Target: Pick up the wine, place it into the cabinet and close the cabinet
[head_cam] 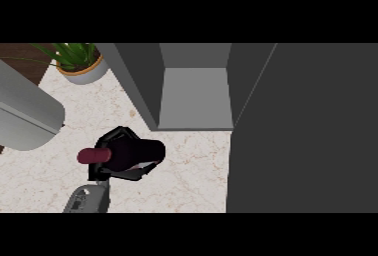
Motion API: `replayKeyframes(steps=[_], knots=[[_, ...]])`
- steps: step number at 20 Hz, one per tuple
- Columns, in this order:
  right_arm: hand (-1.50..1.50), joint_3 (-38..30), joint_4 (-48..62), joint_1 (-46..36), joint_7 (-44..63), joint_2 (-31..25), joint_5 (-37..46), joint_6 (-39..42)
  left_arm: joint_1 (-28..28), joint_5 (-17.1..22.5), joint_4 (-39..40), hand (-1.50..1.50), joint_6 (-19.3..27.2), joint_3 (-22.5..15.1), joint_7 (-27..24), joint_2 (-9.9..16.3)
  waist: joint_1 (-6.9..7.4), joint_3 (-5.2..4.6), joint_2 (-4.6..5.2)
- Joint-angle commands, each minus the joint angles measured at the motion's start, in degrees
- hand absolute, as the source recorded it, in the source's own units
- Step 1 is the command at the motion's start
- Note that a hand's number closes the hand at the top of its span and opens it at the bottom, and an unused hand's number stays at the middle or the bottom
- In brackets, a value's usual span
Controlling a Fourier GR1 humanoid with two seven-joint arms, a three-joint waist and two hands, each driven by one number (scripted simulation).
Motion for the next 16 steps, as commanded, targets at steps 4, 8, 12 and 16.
replayKeyframes(steps=[4, 8, 12, 16], knots=[[-1.50, -2.9, -9.0, 1.9, 2.7, -0.8, -4.6, -0.7, -5.0, 0.5, -6.0, 1.50, 5.7, -3.1, 11.9, -0.6, -0.26, -0.02, 0.10], [-1.50, -0.1, -10.7, 1.1, 6.5, -0.8, -3.0, -2.3, -9.1, -1.5, -4.8, 1.50, 12.4, -10.7, 16.2, -1.6, -0.66, -0.05, 0.14], [-1.50, 0.4, -7.4, 4.3, 0.8, 0.1, -0.3, 0.7, -12.3, -6.2, -2.6, 1.50, 15.3, -12.4, 18.7, -1.6, -1.01, -0.02, 0.14], [-1.50, -2.0, -7.3, 4.4, 0.0, -1.6, -4.1, 2.1, -14.3, -3.4, -1.9, 1.50, 22.0, -17.5, 20.3, -1.5, -2.12, -0.05, 0.20]])
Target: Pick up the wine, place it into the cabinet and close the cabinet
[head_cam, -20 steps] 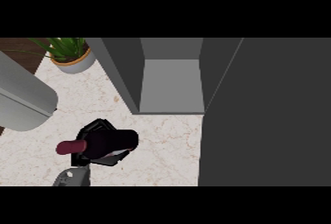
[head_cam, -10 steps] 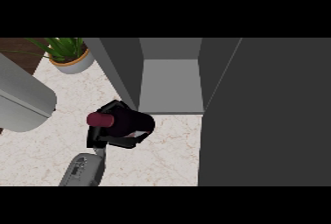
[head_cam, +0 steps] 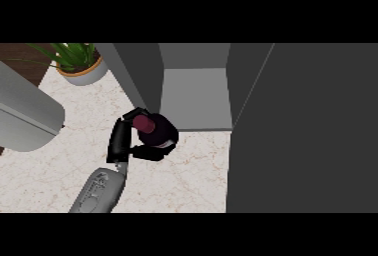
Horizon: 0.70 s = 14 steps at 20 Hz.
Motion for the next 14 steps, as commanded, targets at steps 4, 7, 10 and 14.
replayKeyframes(steps=[4, 7, 10, 14], knots=[[-1.50, -2.3, -4.2, -2.0, 2.9, -0.9, -3.9, -1.3, -10.7, 4.3, 3.2, 1.50, 4.6, -7.3, 6.5, -2.3, -1.69, -0.27, 0.74], [-1.50, -0.6, -6.1, 1.3, 1.8, -0.8, -3.3, 0.2, -11.2, 4.9, 4.5, 1.50, 6.9, -8.0, 6.7, -2.3, -3.22, -0.29, 0.72], [-1.50, -2.2, -4.1, -2.0, 2.2, -0.9, -3.6, -1.1, -12.1, 5.1, 2.6, 1.50, 8.6, -10.1, 10.6, -2.3, -2.64, -0.26, 0.77], [-1.50, -3.4, -3.3, -0.6, 0.5, -2.1, -4.8, 1.5, -13.1, 0.1, 6.5, 1.50, 11.8, -9.9, 12.9, -2.3, -2.89, -0.15, 0.74]])
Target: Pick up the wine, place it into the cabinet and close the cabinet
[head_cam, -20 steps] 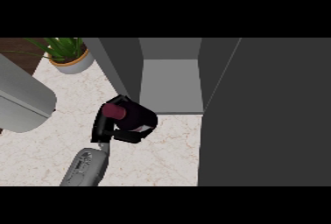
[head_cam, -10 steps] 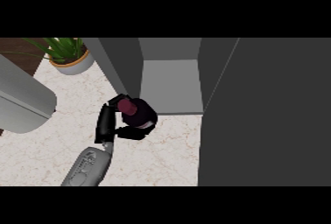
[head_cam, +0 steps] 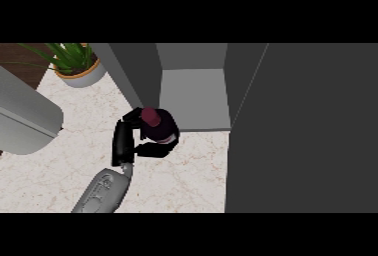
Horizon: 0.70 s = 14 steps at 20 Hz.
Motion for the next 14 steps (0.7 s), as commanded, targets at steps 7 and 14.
replayKeyframes(steps=[7, 14], knots=[[-1.50, 1.4, -2.9, 2.9, -0.4, 0.3, -3.0, 2.1, -12.6, -5.8, 9.9, 1.50, 0.9, -3.3, 7.7, -2.2, -4.22, -0.42, 1.35], [-1.50, 1.8, -2.8, 0.8, 0.2, -0.4, -4.2, 2.5, -11.3, -7.1, 11.0, 1.50, 4.1, -3.3, 10.2, -2.3, -5.41, -0.50, 1.95]])
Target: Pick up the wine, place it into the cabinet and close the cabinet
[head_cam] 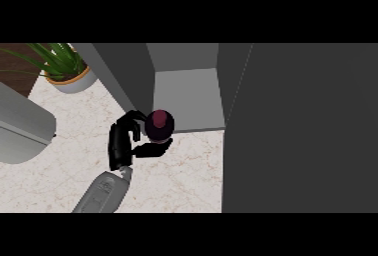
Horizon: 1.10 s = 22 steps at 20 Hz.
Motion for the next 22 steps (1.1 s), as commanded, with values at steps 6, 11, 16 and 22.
replayKeyframes(steps=[6, 11, 16, 22], knots=[[-1.50, 1.2, -2.6, 0.7, 0.8, 0.1, -3.4, 0.4, -10.1, 1.7, 11.2, 1.50, -3.1, 1.0, 4.7, -4.0, -2.95, -1.11, 2.42], [-1.50, 0.4, -2.0, 0.6, 0.8, -0.3, -4.1, 0.5, -11.1, 1.2, 10.5, 1.50, -2.0, 0.6, 4.9, -3.8, -3.54, -1.06, 2.50], [-1.50, 0.3, -1.0, 0.3, 0.6, -0.7, -3.9, 0.9, -12.3, 2.7, 9.4, 1.50, 1.4, 2.9, 5.2, -5.1, -3.89, -1.08, 2.69], [-1.50, 2.1, -1.2, -0.5, 0.4, -0.4, -3.0, 1.5, -13.8, -3.0, 10.4, 1.50, 1.3, 0.4, 3.7, 1.1, -4.90, -0.97, 2.81]])
